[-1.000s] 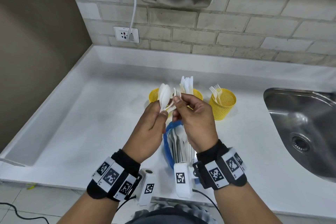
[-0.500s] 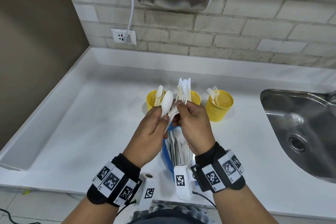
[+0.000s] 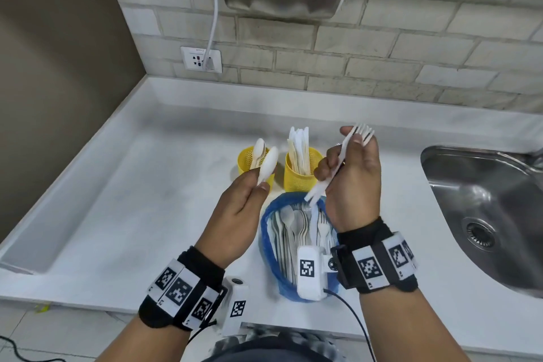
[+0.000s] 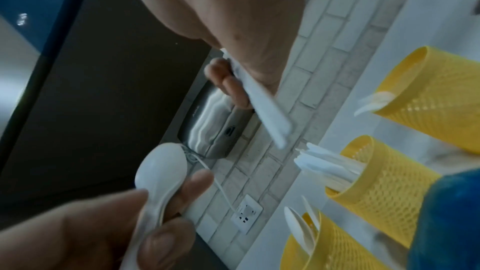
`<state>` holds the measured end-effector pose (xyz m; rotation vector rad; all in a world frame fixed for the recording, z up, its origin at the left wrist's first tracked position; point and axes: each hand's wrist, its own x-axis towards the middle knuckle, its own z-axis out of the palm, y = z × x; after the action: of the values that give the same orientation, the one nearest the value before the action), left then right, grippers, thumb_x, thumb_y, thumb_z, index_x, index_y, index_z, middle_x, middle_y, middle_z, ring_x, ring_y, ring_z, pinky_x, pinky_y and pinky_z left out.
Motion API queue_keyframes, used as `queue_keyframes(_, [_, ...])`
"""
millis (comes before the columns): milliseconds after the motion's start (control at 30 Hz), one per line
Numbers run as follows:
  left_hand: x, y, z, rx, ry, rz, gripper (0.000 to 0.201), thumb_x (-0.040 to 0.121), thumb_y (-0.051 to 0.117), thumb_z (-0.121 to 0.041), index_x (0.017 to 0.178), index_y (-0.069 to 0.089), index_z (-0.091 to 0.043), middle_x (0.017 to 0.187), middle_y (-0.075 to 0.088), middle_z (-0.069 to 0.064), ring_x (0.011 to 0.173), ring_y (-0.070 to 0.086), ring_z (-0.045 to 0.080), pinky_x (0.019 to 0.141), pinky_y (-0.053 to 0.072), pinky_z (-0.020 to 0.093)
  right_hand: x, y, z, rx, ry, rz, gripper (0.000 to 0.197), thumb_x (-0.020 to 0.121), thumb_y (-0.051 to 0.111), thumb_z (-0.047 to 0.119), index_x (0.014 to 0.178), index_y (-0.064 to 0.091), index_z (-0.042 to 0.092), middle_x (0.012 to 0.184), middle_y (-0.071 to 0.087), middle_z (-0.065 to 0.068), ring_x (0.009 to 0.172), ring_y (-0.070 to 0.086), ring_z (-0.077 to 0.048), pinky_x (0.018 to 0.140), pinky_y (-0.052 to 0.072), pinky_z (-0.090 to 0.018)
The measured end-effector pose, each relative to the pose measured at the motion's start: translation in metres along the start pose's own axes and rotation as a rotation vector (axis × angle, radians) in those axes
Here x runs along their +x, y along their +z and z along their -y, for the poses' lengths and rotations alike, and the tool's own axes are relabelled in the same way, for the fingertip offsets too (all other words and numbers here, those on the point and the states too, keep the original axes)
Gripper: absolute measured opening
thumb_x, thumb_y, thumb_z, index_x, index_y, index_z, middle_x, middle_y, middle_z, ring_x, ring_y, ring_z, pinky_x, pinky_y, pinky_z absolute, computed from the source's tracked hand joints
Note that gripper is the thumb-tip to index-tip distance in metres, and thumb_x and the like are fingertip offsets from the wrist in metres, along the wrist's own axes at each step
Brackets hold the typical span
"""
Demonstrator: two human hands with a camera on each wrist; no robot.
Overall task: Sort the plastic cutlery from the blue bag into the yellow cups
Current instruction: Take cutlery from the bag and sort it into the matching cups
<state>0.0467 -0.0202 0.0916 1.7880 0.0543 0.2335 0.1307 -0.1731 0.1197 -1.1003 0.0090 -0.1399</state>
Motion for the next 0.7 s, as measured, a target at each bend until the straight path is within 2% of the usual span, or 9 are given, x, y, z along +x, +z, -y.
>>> queue_keyframes(67, [0.001, 0.001, -0.001, -0.015, 0.008, -0.001, 0.026, 0.110, 0.041, -0.014, 0.112, 0.065, -0.025, 0.081, 0.059, -0.027, 0.077, 0.052, -0.003, 0.075, 0.038, 0.012, -0.004, 0.004, 0.002, -0.085, -0.012, 0.053, 0.015, 0.110, 0.045, 0.019, 0.100, 0.055, 0.015, 0.056, 0.035, 0.006, 0.047, 0.030, -0.011, 0.047, 0.028, -0.025])
queue_keyframes(167, [0.002, 0.002, -0.003, 0.029, 0.070, -0.007, 0.037, 0.109, 0.039, -0.008, 0.092, 0.058, -0.035, 0.080, 0.057, -0.027, 0.076, 0.052, -0.003, 0.074, 0.037, 0.010, -0.016, 0.009, 0.003, -0.278, 0.018, 0.225, 0.014, 0.103, 0.062, 0.018, 0.088, 0.062, 0.016, 0.050, 0.045, 0.016, 0.044, 0.039, -0.003, 0.050, 0.034, -0.022])
queue_keyframes(233, [0.004, 0.003, -0.002, 0.089, 0.113, -0.018, 0.041, 0.109, 0.039, -0.005, 0.097, 0.059, -0.038, 0.091, 0.059, -0.029, 0.086, 0.056, -0.004, 0.078, 0.038, 0.008, -0.022, 0.011, 0.001, -0.411, -0.009, 0.319, 0.017, 0.099, 0.067, 0.014, 0.083, 0.069, 0.017, 0.052, 0.056, 0.018, 0.049, 0.051, 0.001, 0.058, 0.039, -0.018])
queue_keyframes(267, [0.005, 0.003, -0.001, 0.106, 0.126, -0.020, 0.038, 0.109, 0.039, -0.008, 0.106, 0.062, -0.038, 0.100, 0.062, -0.028, 0.095, 0.059, -0.003, 0.084, 0.040, 0.008, -0.023, 0.012, -0.001, -0.453, -0.028, 0.334, 0.017, 0.097, 0.068, 0.011, 0.081, 0.071, 0.016, 0.055, 0.061, 0.017, 0.053, 0.056, 0.002, 0.061, 0.042, -0.016])
queue_keyframes(333, [0.007, 0.003, 0.004, 0.124, 0.134, -0.029, 0.031, 0.110, 0.040, -0.020, 0.128, 0.063, -0.032, 0.120, 0.064, -0.019, 0.112, 0.060, 0.002, 0.095, 0.043, 0.011, -0.022, 0.012, -0.004, -0.504, -0.061, 0.312, 0.018, 0.095, 0.070, 0.010, 0.078, 0.072, 0.017, 0.063, 0.066, 0.014, 0.061, 0.060, 0.001, 0.065, 0.045, -0.016])
queue_keyframes(367, [0.008, 0.004, 0.006, 0.131, 0.140, -0.036, 0.032, 0.109, 0.041, -0.024, 0.132, 0.061, -0.032, 0.123, 0.064, -0.014, 0.114, 0.060, 0.003, 0.098, 0.043, 0.013, -0.021, 0.011, -0.005, -0.523, -0.073, 0.297, 0.020, 0.094, 0.071, 0.011, 0.076, 0.072, 0.019, 0.062, 0.066, 0.015, 0.061, 0.059, 0.000, 0.064, 0.045, -0.016])
queue_keyframes(533, [0.014, 0.005, 0.009, 0.168, 0.124, -0.054, 0.028, 0.108, 0.049, -0.020, 0.134, 0.060, -0.021, 0.117, 0.065, -0.011, 0.102, 0.060, 0.001, 0.089, 0.045, 0.015, -0.015, 0.011, -0.011, -0.668, -0.134, 0.286, 0.019, 0.094, 0.069, 0.019, 0.076, 0.068, 0.015, 0.057, 0.058, 0.010, 0.055, 0.052, -0.005, 0.059, 0.042, -0.023])
queue_keyframes(633, [0.016, 0.008, 0.007, 0.133, 0.114, -0.047, 0.020, 0.106, 0.054, -0.021, 0.124, 0.062, -0.025, 0.100, 0.065, -0.018, 0.086, 0.061, 0.006, 0.080, 0.053, 0.027, -0.009, 0.010, -0.015, -0.690, -0.180, 0.279, 0.014, 0.095, 0.065, 0.014, 0.081, 0.069, 0.013, 0.059, 0.059, 0.012, 0.057, 0.053, -0.004, 0.060, 0.043, -0.024])
queue_keyframes(700, [0.019, 0.007, 0.005, 0.140, 0.130, -0.075, 0.016, 0.103, 0.060, -0.020, 0.117, 0.065, -0.026, 0.101, 0.066, -0.013, 0.086, 0.064, 0.012, 0.079, 0.057, 0.034, -0.007, 0.009, -0.014, -0.717, -0.226, 0.331, 0.011, 0.096, 0.064, 0.012, 0.089, 0.072, 0.016, 0.065, 0.064, 0.012, 0.060, 0.058, -0.004, 0.062, 0.045, -0.022])
